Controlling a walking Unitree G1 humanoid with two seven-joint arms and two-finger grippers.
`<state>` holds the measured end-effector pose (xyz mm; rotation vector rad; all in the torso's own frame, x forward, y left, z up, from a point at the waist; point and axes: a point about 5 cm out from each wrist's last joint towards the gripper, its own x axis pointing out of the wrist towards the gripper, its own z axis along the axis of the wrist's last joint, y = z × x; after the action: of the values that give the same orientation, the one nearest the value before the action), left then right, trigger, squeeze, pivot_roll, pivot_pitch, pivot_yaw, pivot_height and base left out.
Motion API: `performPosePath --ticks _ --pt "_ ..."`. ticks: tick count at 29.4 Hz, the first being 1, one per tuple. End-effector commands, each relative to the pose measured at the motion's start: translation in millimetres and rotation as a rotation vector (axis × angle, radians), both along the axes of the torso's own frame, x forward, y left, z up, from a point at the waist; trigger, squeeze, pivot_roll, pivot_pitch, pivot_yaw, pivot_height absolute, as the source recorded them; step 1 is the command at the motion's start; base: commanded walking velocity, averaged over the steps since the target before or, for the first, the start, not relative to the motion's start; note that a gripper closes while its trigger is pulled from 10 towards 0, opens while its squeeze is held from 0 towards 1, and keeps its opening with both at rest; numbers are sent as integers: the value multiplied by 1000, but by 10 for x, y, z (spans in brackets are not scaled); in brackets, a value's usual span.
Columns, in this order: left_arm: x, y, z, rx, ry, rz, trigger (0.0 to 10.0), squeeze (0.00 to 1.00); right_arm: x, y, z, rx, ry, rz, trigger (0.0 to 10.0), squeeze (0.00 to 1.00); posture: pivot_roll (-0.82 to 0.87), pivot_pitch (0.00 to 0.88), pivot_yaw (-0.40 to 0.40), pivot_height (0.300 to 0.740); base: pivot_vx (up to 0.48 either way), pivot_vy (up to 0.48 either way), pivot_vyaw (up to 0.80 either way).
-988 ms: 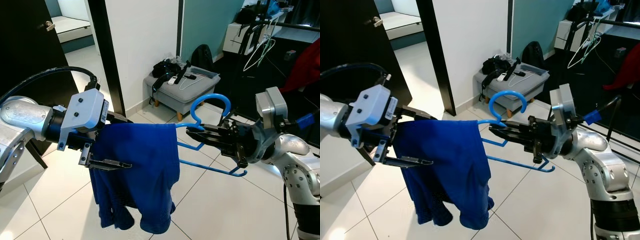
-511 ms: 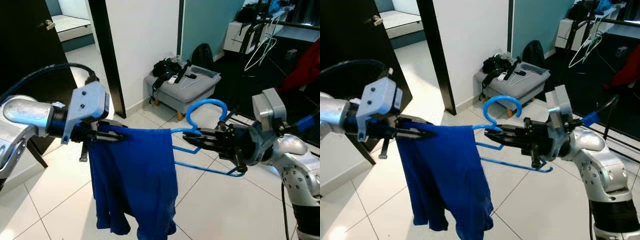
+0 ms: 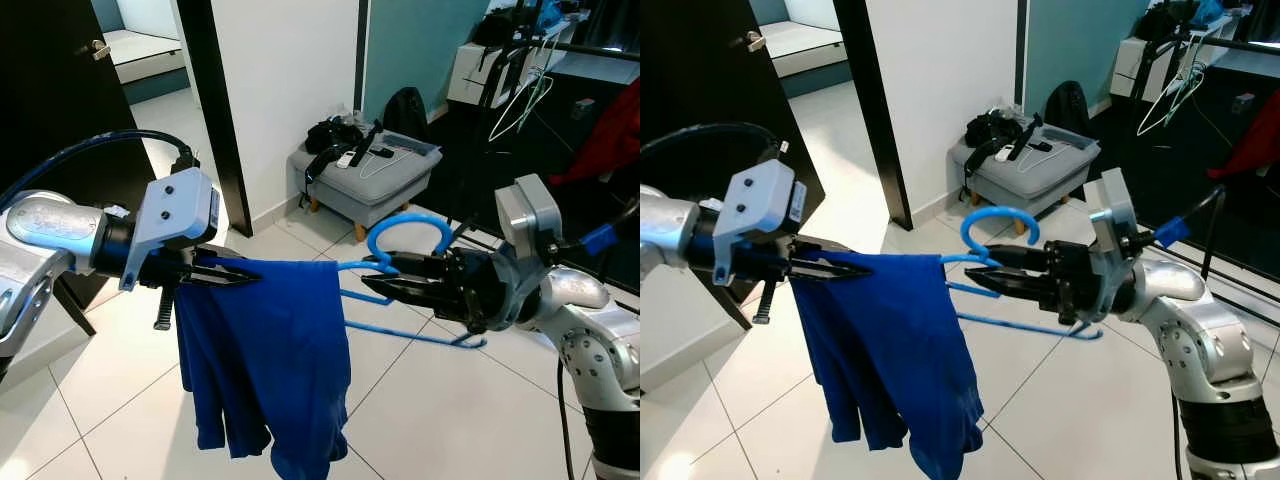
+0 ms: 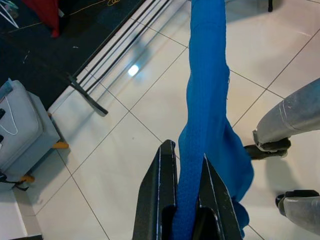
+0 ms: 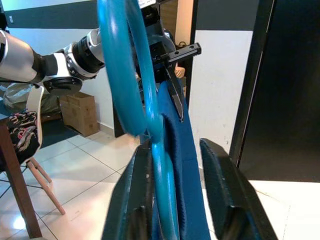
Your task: Hang hanger
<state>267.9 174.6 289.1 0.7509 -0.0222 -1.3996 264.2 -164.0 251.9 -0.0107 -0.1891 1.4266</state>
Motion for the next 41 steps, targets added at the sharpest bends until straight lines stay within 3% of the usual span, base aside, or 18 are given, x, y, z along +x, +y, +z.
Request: performPosePath --ticks 1,6,10,12,14,17,19,21,22,24,26,27,29,30,31,32,41 --pt "-21 25 0 34 -2 -13 0 0 19 -53 23 4 4 -29 10000 1000 -30 0 52 731 0 0 0" --pt "-1 65 26 25 -8 10 0 0 23 -176 -28 -11 22 -88 10000 1000 -31 0 52 731 0 0 0" --pt "41 172 77 5 -27 71 0 0 -28 -597 -97 -80 64 -245 10000 1000 -30 0 49 731 0 0 0" --pt "54 200 85 1 -32 87 0 0 -39 -674 -94 -84 68 -276 10000 1000 -30 0 49 731 0 0 0" --pt "114 298 118 -30 -55 144 0 0 -90 -874 -64 -64 81 -353 10000 1000 -46 0 52 731 0 0 0" --pt "114 298 118 -30 -55 144 0 0 -90 -874 -64 -64 81 -353 10000 1000 -46 0 52 731 0 0 0" --pt "198 367 214 -92 -113 201 0 0 -212 -928 -149 -32 148 -345 10000 1000 -63 0 62 731 0 0 0" --pt "227 380 283 -124 -142 216 0 0 -282 -889 -241 -38 198 -312 10000 1000 -67 0 64 731 0 0 0" --pt "252 381 380 -164 -175 222 0 0 -358 -802 -388 -74 267 -263 10000 1000 -68 0 67 731 0 0 0" --pt "252 381 380 -164 -175 222 0 0 -358 -802 -388 -74 267 -263 10000 1000 -68 0 67 731 0 0 0" --pt "274 374 557 -227 -235 220 0 0 -444 -649 -650 -133 362 -210 10000 1000 -69 0 70 731 0 0 0" --pt "284 371 643 -253 -263 220 0 0 -457 -595 -732 -144 387 -202 10000 725 -70 0 71 731 0 0 0" --pt "289 370 693 -268 -279 219 0 0 -458 -568 -770 -147 397 -201 10000 725 -70 0 71 731 0 0 0" --pt "286 357 797 -307 -309 205 0 0 -428 -533 -820 -150 395 -222 10000 0 -67 0 84 731 0 0 0" --pt "281 338 889 -335 -333 190 0 0 -382 -514 -857 -157 384 -250 10000 0 -62 0 81 731 0 0 0" --pt "294 173 1265 -421 -450 117 10000 0 -110 -323 -707 -31 194 -354 10000 0 -63 0 84 731 0 0 0" --pt "335 120 1294 -424 -476 141 10000 0 -129 -184 -764 -58 194 -300 10000 0 -59 0 82 731 0 0 0"
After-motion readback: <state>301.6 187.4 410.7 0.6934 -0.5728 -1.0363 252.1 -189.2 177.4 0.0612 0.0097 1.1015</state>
